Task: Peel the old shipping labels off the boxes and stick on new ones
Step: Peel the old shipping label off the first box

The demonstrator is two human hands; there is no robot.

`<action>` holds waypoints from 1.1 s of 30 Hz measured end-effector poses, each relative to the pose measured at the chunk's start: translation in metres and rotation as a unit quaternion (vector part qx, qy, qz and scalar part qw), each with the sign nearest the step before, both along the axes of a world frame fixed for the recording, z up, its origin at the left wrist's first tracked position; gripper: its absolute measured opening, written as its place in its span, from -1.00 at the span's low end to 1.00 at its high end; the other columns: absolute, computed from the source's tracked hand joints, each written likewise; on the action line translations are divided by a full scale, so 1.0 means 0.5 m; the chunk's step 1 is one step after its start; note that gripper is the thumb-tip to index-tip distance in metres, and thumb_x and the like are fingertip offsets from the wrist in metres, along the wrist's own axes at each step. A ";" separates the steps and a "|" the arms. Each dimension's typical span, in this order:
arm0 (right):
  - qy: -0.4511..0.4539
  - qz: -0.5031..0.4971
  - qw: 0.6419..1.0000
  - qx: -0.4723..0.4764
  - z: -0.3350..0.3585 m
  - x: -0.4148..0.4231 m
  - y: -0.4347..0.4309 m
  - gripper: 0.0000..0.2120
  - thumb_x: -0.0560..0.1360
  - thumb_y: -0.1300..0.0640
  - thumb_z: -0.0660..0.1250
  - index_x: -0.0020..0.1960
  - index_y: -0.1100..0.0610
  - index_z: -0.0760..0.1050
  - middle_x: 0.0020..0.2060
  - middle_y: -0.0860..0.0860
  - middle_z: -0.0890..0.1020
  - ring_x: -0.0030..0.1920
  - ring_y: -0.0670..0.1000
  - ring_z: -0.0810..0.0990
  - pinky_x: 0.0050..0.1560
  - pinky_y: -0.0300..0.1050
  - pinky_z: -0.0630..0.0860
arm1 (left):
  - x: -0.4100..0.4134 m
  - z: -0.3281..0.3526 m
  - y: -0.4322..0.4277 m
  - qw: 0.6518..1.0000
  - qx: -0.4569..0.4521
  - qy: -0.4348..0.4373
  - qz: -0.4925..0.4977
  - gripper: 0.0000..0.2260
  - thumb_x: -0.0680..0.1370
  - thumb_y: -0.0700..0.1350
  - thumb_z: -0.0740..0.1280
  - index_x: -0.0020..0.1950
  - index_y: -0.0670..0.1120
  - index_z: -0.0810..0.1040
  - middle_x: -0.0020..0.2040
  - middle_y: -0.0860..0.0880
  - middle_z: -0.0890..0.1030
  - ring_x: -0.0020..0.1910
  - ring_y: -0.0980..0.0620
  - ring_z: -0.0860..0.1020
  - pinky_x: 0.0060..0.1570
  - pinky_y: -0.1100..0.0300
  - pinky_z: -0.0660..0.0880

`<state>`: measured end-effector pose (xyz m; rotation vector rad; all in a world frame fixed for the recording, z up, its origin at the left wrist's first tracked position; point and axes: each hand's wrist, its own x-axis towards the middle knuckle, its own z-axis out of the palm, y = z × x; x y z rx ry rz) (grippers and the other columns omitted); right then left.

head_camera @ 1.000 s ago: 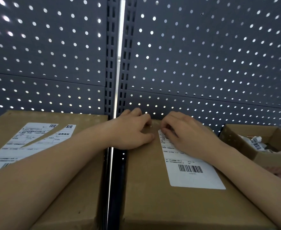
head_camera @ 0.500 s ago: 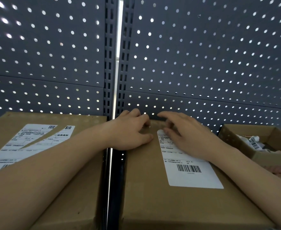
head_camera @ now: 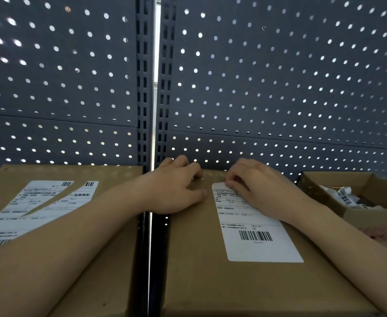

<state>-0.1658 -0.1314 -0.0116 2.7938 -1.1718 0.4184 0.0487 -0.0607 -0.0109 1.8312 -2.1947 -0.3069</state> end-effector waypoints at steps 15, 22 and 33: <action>0.024 0.031 0.996 -0.080 -0.007 -0.001 0.008 -0.83 0.63 0.00 0.17 -0.04 0.04 0.46 -0.13 -0.09 0.50 -0.12 -0.06 0.43 0.01 -0.08 0.44 | 0.001 -0.006 -0.004 1.000 -0.006 -0.002 -0.005 -0.60 0.57 0.20 0.20 0.36 0.10 0.34 0.18 0.12 0.31 0.22 0.06 0.23 0.32 0.10 0.29; -0.044 -0.019 0.998 0.043 -0.004 -0.022 0.015 -0.66 0.62 -0.05 0.21 0.39 -0.11 0.37 0.08 -0.18 0.45 0.15 -0.11 0.45 0.13 -0.03 0.49 | 0.000 -0.006 -0.005 1.000 -0.004 0.008 -0.015 -0.60 0.57 0.21 0.20 0.37 0.11 0.33 0.18 0.14 0.30 0.22 0.10 0.21 0.33 0.12 0.28; 0.002 -0.036 0.999 -0.002 -0.006 -0.014 0.015 -0.82 0.63 -0.05 0.18 -0.06 0.01 0.45 -0.06 -0.13 0.45 -0.01 -0.07 0.46 -0.01 0.08 0.54 | -0.011 0.004 0.010 0.997 0.068 -0.041 -0.007 -0.18 0.33 0.53 0.24 0.45 0.12 0.22 0.28 0.13 0.26 0.36 0.06 0.20 0.32 0.01 0.33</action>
